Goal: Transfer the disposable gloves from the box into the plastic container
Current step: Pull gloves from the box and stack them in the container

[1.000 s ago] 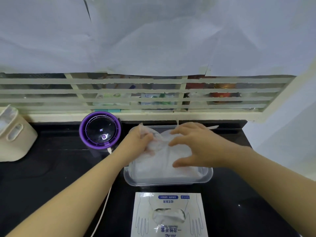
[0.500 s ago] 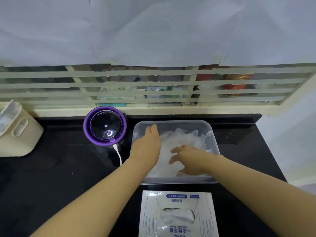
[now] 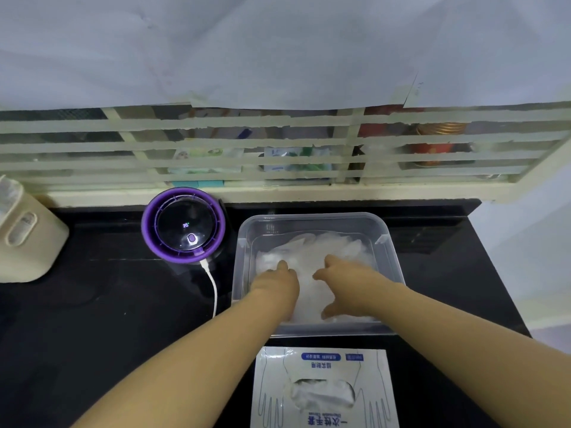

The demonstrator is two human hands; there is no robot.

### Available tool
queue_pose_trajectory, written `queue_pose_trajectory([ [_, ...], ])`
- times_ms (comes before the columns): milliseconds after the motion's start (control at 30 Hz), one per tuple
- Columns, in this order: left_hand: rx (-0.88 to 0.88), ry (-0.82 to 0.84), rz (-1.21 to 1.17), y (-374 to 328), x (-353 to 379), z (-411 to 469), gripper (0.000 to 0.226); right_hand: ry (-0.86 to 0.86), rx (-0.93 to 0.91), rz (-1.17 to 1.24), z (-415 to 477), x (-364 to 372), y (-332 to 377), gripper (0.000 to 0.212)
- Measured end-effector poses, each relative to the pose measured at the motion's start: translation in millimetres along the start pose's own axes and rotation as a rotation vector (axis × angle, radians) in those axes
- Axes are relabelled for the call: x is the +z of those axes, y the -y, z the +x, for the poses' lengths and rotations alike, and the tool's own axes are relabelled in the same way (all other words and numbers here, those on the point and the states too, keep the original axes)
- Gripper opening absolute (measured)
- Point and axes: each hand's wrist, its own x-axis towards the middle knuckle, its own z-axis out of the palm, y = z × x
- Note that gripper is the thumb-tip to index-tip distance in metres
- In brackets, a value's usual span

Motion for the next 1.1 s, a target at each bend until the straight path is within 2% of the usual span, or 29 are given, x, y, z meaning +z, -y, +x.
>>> queue_pose_trajectory([
  [67,-0.022,0.005,0.009,1,2,1,0.061,0.097,0.074,-0.038,4,5,-5,0.078],
  [200,-0.066,0.006,0.006,1,4,6,0.068,0.214,0.186,-0.001,19,17,-11,0.113],
  [333,-0.086,0.018,0.008,0,4,8,0.071,0.292,0.211,0.075,21,9,-8,0.119],
  [400,-0.075,0.017,0.028,0,5,6,0.074,0.33,0.193,0.121,10,-5,-11,0.104],
  [433,-0.069,0.015,0.035,0,5,5,0.074,0.326,0.166,0.085,4,-13,-13,0.086],
  [500,-0.057,0.007,0.037,0,6,3,0.073,0.191,0.107,-0.024,-5,-29,-13,0.046],
  [533,-0.052,0.003,0.035,0,6,2,0.073,0.066,0.096,-0.032,-5,-36,-11,0.035],
  [600,-0.045,-0.004,0.027,0,5,0,0.076,-0.167,0.062,0.088,-1,-40,-1,0.032],
  [633,-0.045,-0.006,0.022,-1,4,0,0.077,-0.166,0.026,0.177,0,-37,5,0.031],
  [700,-0.051,-0.005,0.014,-1,4,-2,0.081,0.042,-0.03,0.328,3,-22,15,0.033],
  [800,-0.052,0.004,0.031,-1,2,-4,0.093,0.328,0.041,0.374,-1,4,10,0.043],
  [933,-0.054,0.009,0.123,-3,-1,-5,0.099,0.353,0.088,0.256,1,16,-3,0.031],
  [1033,-0.035,0.012,0.27,-3,-3,-3,0.094,0.295,0.118,0.081,7,18,-1,0.023],
  [1100,-0.021,0.034,0.326,-2,-5,-2,0.087,0.288,0.128,0.067,4,16,0,0.023],
])
